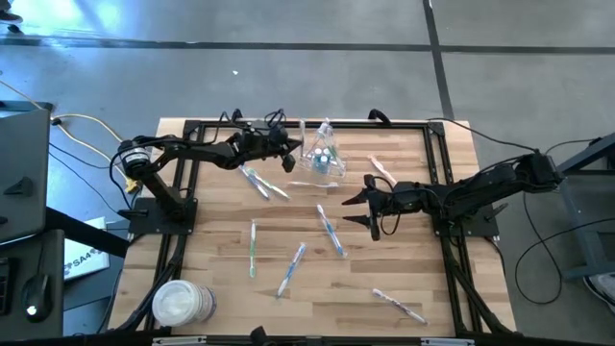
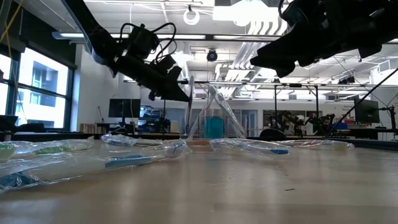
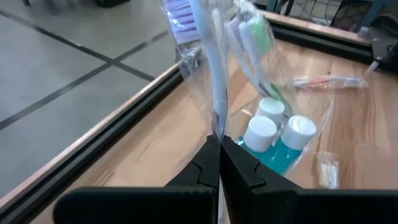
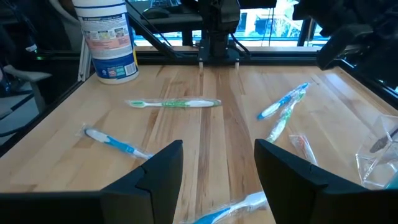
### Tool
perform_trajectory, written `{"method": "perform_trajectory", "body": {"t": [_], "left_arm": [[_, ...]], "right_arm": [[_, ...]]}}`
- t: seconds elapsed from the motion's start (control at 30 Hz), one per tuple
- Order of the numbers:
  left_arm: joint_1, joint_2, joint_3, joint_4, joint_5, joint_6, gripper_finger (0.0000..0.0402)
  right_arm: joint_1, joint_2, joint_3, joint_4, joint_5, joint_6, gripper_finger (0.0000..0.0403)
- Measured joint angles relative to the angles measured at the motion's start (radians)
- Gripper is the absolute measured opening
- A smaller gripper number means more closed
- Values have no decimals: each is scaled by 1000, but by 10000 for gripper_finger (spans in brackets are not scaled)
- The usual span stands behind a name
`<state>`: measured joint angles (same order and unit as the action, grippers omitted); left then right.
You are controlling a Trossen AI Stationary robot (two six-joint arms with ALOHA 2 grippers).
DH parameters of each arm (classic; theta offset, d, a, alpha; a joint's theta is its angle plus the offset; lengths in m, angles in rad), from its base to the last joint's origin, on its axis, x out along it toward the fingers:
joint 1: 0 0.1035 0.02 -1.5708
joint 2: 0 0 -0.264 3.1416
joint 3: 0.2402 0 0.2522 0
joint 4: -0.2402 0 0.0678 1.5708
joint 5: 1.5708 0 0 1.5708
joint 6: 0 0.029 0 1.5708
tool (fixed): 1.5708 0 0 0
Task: Pick & Place toothbrushing station
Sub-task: Put the top violet toothbrush into the transparent organizer
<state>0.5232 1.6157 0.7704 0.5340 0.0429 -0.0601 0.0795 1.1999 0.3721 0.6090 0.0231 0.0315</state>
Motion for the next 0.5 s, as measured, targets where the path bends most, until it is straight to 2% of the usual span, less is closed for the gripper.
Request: {"method": "perform_trajectory", "body": {"t": [0.5], "left_arm": [[0,0,0,-29,1,1,10]], "right_arm": [[0,0,0,1,0,-2,191]]}}
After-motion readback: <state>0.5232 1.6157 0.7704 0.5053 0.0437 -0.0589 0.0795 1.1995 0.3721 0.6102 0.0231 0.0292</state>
